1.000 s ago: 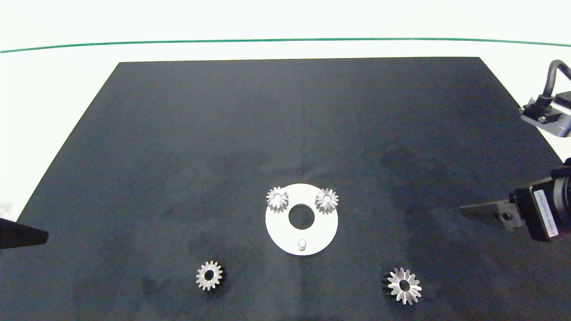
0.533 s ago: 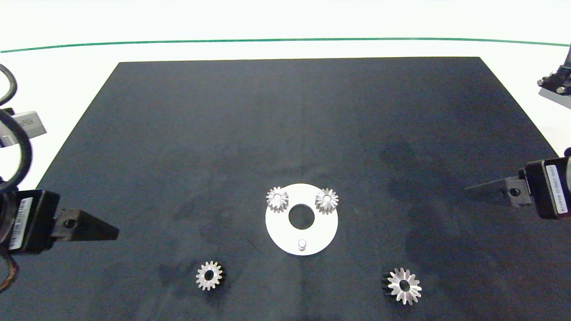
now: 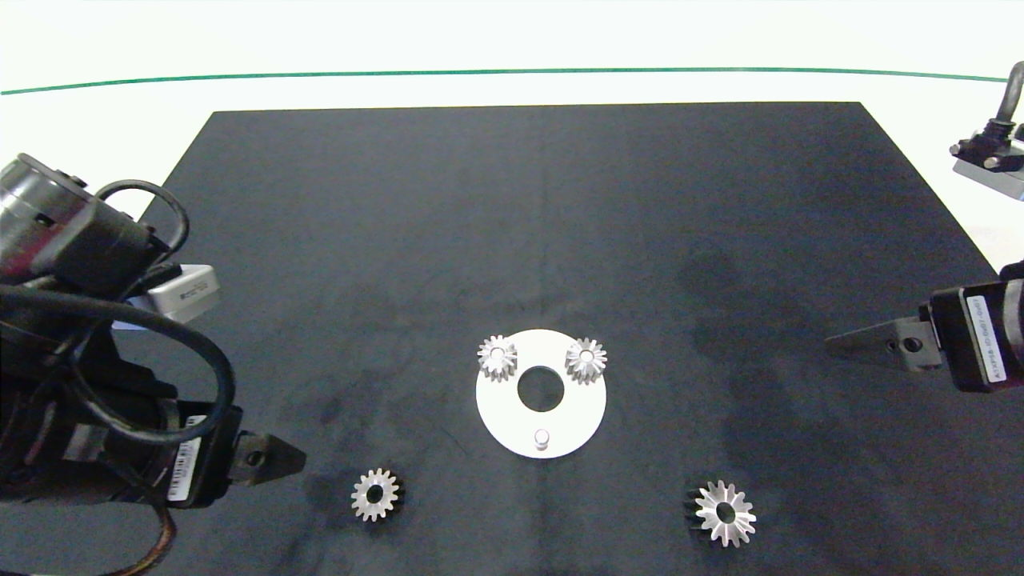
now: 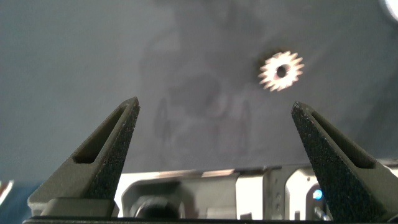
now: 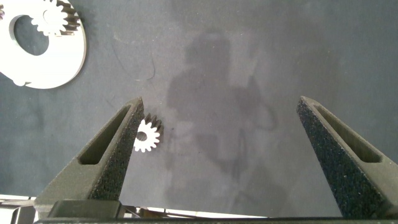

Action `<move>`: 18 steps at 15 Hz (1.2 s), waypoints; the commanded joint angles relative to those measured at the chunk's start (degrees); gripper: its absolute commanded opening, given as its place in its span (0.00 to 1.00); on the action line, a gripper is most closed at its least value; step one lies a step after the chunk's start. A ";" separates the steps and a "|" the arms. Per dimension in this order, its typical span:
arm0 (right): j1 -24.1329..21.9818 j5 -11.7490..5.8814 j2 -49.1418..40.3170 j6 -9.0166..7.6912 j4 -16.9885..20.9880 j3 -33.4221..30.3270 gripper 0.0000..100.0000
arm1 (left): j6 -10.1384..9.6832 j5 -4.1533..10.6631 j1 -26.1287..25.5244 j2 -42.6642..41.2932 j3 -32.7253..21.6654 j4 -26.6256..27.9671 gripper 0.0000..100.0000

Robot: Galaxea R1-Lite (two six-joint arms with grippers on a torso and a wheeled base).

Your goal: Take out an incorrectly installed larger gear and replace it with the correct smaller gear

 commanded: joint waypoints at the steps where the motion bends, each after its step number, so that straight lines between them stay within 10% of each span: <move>1: 0.02 -0.11 -0.03 0.17 0.28 0.17 1.00 | -3.65 1.28 -5.43 3.19 2.58 -1.63 1.00; 4: 0.02 -0.03 -0.11 0.09 0.28 0.34 1.00 | -5.05 6.64 -9.12 5.92 4.25 -3.03 1.00; 8: 0.02 0.06 -0.11 0.09 0.28 0.34 1.00 | -7.43 9.01 -13.69 9.35 6.00 -5.14 1.00; 10: 0.11 0.33 -0.29 0.09 0.28 0.34 1.00 | -8.48 9.10 -13.16 11.10 5.92 -7.95 1.00; 13: 0.02 0.41 -0.20 0.09 0.28 0.43 1.00 | -15.51 9.45 -14.57 14.62 4.16 -9.01 1.00; 18: 0.02 0.41 -0.20 0.09 0.28 0.43 1.00 | -17.97 9.45 -14.92 16.38 3.81 -9.89 1.00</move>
